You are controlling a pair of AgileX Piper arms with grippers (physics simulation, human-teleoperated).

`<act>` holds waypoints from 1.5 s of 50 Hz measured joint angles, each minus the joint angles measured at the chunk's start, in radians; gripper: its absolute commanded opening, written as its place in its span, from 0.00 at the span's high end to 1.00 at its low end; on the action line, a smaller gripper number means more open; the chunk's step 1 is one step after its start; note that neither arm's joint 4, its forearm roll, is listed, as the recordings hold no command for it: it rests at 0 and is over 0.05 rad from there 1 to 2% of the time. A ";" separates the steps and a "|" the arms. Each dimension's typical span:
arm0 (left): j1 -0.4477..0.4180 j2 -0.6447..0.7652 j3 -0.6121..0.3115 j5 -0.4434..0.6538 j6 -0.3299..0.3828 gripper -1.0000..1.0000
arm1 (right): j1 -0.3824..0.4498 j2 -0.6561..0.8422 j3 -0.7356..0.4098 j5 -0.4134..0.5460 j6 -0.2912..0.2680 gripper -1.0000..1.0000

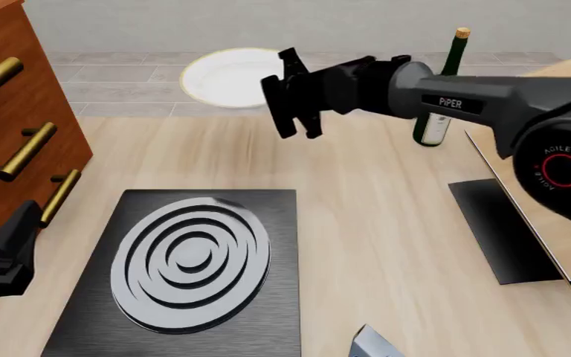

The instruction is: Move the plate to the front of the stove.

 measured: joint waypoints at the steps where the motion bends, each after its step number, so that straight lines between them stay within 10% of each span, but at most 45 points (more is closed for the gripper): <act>1: 0.000 0.001 0.000 -0.001 0.000 0.00 | 0.001 0.006 -0.008 0.004 0.001 1.00; 75: -0.002 0.059 0.000 -0.036 -0.009 0.00 | 0.039 0.377 -0.473 0.166 0.089 1.00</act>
